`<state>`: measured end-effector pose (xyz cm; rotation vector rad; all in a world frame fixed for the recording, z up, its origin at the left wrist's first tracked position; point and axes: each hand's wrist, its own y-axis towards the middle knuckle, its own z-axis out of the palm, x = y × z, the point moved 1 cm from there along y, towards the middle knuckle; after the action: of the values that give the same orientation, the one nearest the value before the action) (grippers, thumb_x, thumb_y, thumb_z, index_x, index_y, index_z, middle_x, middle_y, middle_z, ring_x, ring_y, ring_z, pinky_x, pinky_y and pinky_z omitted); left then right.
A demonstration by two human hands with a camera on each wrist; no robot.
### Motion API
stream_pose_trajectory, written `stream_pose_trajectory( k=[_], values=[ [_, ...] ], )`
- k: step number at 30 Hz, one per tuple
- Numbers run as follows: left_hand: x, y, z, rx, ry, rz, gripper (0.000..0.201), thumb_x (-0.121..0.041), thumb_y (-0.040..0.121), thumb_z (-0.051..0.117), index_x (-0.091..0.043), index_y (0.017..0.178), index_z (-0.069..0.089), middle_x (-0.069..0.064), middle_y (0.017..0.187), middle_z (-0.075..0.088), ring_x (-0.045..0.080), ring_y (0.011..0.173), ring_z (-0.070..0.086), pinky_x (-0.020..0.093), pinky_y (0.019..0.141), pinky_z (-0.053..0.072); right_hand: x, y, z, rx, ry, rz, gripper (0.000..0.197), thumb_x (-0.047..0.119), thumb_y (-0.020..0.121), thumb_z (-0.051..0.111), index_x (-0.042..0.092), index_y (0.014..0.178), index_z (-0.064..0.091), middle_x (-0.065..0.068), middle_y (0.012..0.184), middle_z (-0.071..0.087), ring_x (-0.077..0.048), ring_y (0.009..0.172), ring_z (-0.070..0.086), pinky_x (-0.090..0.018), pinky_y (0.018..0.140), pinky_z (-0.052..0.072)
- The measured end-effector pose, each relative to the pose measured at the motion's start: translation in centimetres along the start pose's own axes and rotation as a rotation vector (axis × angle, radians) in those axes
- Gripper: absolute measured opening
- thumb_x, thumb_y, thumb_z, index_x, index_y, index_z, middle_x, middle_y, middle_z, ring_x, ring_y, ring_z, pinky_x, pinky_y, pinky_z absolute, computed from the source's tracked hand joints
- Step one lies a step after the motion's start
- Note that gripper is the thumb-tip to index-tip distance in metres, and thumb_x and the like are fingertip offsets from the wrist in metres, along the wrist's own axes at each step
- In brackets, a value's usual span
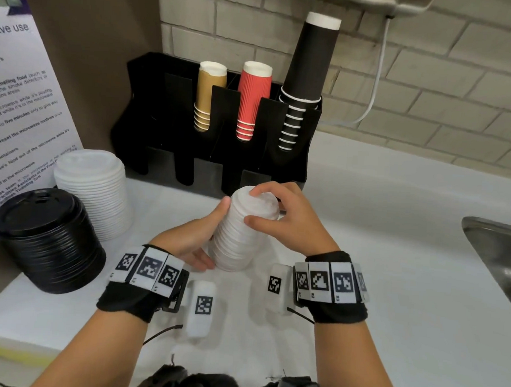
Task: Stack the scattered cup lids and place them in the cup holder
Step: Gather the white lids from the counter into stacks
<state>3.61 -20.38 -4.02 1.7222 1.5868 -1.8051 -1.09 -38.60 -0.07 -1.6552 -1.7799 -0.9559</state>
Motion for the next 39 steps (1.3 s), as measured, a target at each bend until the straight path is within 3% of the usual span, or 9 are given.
stream_pose_trajectory(
  k=[3,6,10,21,24,26,30,35,39],
  values=[
    [-0.7,1.1,1.5,0.038,-0.043,0.002,0.118,-0.097,0.05,0.018,-0.029,0.144,0.043,0.013,0.141,0.05,0.029,0.082,0.073,0.033,0.073,0.057,-0.8,0.0,-1.0,-0.028,-0.028,0.006,0.04,0.026,0.074,0.079,0.034,0.108,0.059,0.0,0.117,0.045,-0.014,0.108,0.047,-0.013,0.088,0.038],
    [-1.9,2.1,2.9,0.06,-0.125,0.01,0.105,-0.092,0.068,0.017,-0.026,0.146,0.041,0.01,0.145,0.047,0.032,0.084,0.071,0.04,0.087,0.056,-1.9,0.1,-2.4,-0.084,-0.04,0.028,0.038,0.023,0.074,0.079,0.035,0.105,0.059,0.0,0.115,0.044,-0.009,0.104,0.046,-0.004,0.082,0.034],
    [-3.3,3.2,4.6,0.066,-0.246,0.005,0.09,-0.082,0.083,0.017,-0.02,0.143,0.043,0.009,0.145,0.047,0.031,0.077,0.07,0.04,0.083,0.054,-3.2,1.2,-4.0,-0.136,-0.056,0.07,0.037,0.02,0.073,0.079,0.034,0.102,0.06,0.0,0.111,0.044,-0.007,0.098,0.045,0.003,0.078,0.033],
    [-4.3,4.2,5.7,0.018,-0.369,0.029,0.087,-0.08,0.085,0.021,-0.023,0.149,0.036,0.004,0.151,0.042,0.034,0.097,0.065,0.044,0.095,0.046,-4.1,3.8,-5.7,-0.075,-0.148,0.098,0.049,0.025,0.075,0.077,0.035,0.118,0.054,0.0,0.114,0.039,-0.014,0.098,0.043,-0.01,0.076,0.033],
    [-3.7,4.3,5.1,-0.01,-0.396,0.048,0.081,-0.078,0.087,0.024,-0.025,0.147,0.037,0.004,0.153,0.038,0.036,0.111,0.06,0.048,0.101,0.043,-4.3,4.1,-6.0,-0.05,-0.166,0.115,0.05,0.027,0.076,0.076,0.037,0.119,0.053,0.0,0.116,0.039,-0.015,0.102,0.043,-0.007,0.075,0.031],
    [-3.1,4.3,4.2,-0.052,-0.42,0.065,0.076,-0.076,0.088,0.026,-0.025,0.142,0.044,0.007,0.15,0.038,0.034,0.118,0.055,0.052,0.105,0.041,-4.4,4.2,-6.1,-0.036,-0.168,0.12,0.05,0.028,0.075,0.078,0.038,0.117,0.054,-0.001,0.114,0.041,-0.017,0.102,0.045,-0.006,0.073,0.031],
    [-1.5,3.8,2.2,-0.137,-0.474,0.091,0.068,-0.074,0.089,0.031,-0.025,0.127,0.057,0.004,0.137,0.048,0.027,0.112,0.059,0.05,0.101,0.045,-4.5,4.6,-5.9,-0.019,-0.154,0.11,0.052,0.032,0.071,0.081,0.034,0.115,0.053,-0.004,0.123,0.051,-0.021,0.111,0.048,-0.021,0.081,0.036],
    [-0.6,2.6,0.1,-0.238,-0.517,0.149,0.053,-0.067,0.093,0.035,-0.027,0.113,0.063,0.0,0.129,0.055,0.023,0.111,0.06,0.045,0.097,0.046,-4.4,4.8,-5.8,-0.056,-0.169,0.084,0.052,0.033,0.069,0.082,0.034,0.112,0.054,-0.002,0.118,0.054,-0.021,0.108,0.051,-0.015,0.073,0.04],
    [-1.1,2.0,-0.9,-0.303,-0.498,0.236,0.047,-0.06,0.097,0.035,-0.028,0.12,0.061,-0.004,0.132,0.055,0.02,0.116,0.057,0.045,0.104,0.042,-3.3,4.7,-6.4,-0.134,-0.19,0.068,0.053,0.04,0.067,0.08,0.038,0.113,0.053,0.002,0.12,0.055,-0.021,0.112,0.05,-0.044,0.096,0.043]
  ],
)
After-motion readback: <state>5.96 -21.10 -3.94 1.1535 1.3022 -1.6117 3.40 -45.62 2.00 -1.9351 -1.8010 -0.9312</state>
